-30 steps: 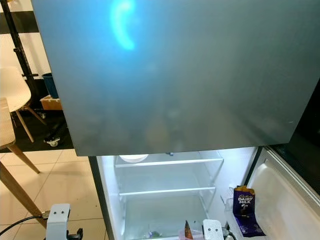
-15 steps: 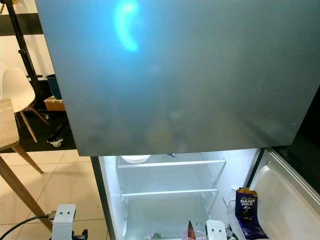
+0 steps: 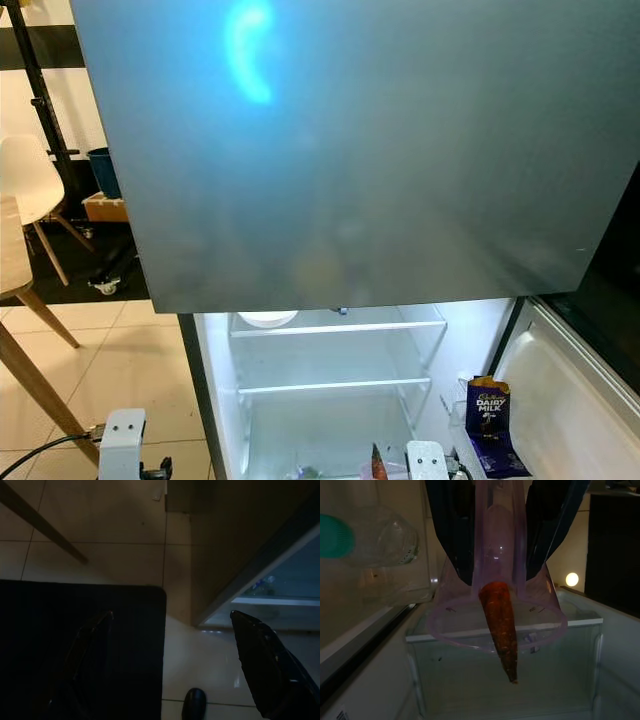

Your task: Restocking fridge

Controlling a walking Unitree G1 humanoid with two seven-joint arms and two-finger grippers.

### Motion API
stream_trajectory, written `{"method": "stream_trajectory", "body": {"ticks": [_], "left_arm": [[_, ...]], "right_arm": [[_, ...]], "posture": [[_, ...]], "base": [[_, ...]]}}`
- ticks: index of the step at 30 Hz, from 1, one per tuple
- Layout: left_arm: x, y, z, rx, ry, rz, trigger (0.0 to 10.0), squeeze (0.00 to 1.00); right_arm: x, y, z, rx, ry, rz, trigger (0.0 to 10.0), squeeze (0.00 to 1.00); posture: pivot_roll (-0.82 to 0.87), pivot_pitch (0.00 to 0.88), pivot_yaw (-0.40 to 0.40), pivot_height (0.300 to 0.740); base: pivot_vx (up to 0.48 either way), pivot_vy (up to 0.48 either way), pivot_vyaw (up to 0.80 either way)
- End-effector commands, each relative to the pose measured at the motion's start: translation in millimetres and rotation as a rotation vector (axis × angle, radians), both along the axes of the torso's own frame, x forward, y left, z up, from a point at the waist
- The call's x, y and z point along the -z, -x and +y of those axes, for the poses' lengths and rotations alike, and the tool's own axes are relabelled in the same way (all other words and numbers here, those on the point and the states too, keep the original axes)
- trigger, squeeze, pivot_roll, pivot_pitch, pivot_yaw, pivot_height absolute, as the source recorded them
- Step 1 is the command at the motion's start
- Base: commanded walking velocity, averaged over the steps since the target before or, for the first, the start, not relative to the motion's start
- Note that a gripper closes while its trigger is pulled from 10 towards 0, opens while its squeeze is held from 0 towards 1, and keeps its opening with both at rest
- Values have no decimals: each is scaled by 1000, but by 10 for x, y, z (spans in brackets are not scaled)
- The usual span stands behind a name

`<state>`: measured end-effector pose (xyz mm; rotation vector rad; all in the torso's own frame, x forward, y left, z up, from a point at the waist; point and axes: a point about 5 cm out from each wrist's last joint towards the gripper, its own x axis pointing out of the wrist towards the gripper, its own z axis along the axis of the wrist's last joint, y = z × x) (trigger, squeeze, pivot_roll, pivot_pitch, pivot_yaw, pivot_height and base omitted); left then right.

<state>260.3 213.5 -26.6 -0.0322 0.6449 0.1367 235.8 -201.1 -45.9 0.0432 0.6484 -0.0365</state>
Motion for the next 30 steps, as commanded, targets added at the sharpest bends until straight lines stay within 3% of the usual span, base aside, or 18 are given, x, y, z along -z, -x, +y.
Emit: {"method": "stream_trajectory", "body": {"ticks": [1,4,12,17,21,30], "left_arm": [[47,39,-75,39,-1,17,10000,0],[56,29,-111,99,-24,41,10000,0],[0,-5,-19,100,-54,20,10000,0],[3,3,-2,105,-58,23,10000,0],[-17,-17,2,123,-52,14,10000,0],[71,65,-113,154,-47,42,10000,0]], "right_arm": [[-42,-31,-88,20,6,-21,10000,0],[-72,-62,-121,23,19,-31,10000,0],[-19,35,-161,60,-4,-19,10000,0],[-52,8,-176,57,-27,-51,10000,0],[-168,-143,-110,-21,-37,-117,10000,0],[-327,-320,-94,-4,-48,-206,10000,0]], "posture": [[-2,39,31,740],[-43,69,20,740],[-28,47,12,740],[-29,40,11,740],[-41,36,8,740],[-49,31,5,740]], "base": [[0,0,0],[0,0,0],[0,0,0],[0,0,0],[0,0,0],[0,0,0]]}}
